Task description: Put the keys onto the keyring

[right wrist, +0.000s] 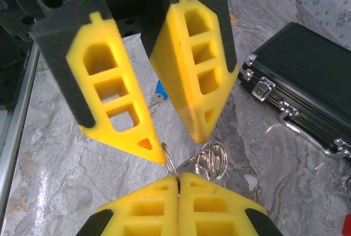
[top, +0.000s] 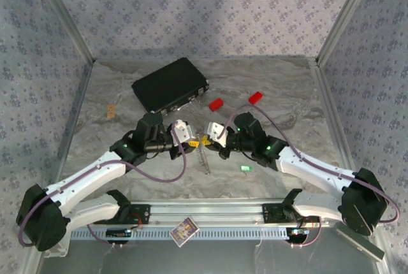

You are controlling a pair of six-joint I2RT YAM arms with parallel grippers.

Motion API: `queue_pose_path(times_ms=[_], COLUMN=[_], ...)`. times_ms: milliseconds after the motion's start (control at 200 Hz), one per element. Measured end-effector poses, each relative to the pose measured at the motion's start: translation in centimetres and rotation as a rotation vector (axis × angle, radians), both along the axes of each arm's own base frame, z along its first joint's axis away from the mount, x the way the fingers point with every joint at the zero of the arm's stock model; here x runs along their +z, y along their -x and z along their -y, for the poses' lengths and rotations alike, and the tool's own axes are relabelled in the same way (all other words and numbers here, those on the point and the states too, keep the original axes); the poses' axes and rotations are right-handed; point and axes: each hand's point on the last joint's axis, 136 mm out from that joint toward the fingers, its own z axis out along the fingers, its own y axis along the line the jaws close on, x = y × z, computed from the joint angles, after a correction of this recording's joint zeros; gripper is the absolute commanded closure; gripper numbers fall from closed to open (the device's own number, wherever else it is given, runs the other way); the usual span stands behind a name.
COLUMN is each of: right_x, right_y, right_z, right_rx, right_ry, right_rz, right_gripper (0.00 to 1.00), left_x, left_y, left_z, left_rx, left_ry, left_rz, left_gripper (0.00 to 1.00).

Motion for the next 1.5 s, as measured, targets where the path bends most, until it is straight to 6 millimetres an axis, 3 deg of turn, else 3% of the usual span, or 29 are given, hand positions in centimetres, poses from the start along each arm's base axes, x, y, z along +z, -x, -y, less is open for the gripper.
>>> queue_pose_path(times_ms=[240,305,370,405,505,625,770,1104,1274,1394,1499], right_x=[0.0,-0.1,-0.2,-0.2,0.3,2.5,3.3,1.7,0.6,-1.5,-4.4], right_y=[0.0,0.0,0.0,-0.2,-0.7,-1.9,-1.4,-1.0,-0.3,-0.6,-1.2], right_z=[-0.4,-0.4,-0.3,-0.2,0.7,2.9,4.3,4.6,4.2,4.6,6.2], right_rx=[0.008,0.008,0.007,0.003,-0.02,-0.108,-0.155,-0.236,-0.268,-0.373,-0.553], right_ry=[-0.001,0.002,0.003,0.003,-0.01,-0.074,-0.122,-0.095,-0.06,-0.019,0.054], right_rz=[-0.003,-0.005,-0.008,-0.014,-0.026,-0.016,-0.026,-0.095,-0.132,-0.234,-0.384], right_gripper=[1.0,1.0,0.74,0.68,0.65,0.64,0.64,0.64,0.66,0.66,0.64], left_x=[-0.7,-0.8,-0.8,-0.9,-1.4,-1.7,-1.1,0.3,1.1,1.7,2.1], left_y=[0.3,0.4,0.4,0.4,0.6,1.1,1.0,-0.1,-2.9,-4.8,-5.4], left_z=[0.2,0.2,0.2,0.2,0.1,-0.2,-0.5,-1.7,-4.0,-5.8,-6.3], left_rx=[-0.017,-0.023,-0.025,-0.027,-0.036,-0.053,-0.049,0.021,0.167,0.28,0.316], left_ry=[0.0,-0.003,-0.003,-0.005,-0.028,-0.047,-0.055,-0.072,-0.072,-0.048,-0.033], left_rz=[-0.016,-0.017,-0.013,-0.009,0.024,0.095,0.166,0.244,0.202,0.167,0.15], left_gripper=[1.0,1.0,1.0,1.0,1.0,1.0,1.0,1.0,1.0,1.0,1.0])
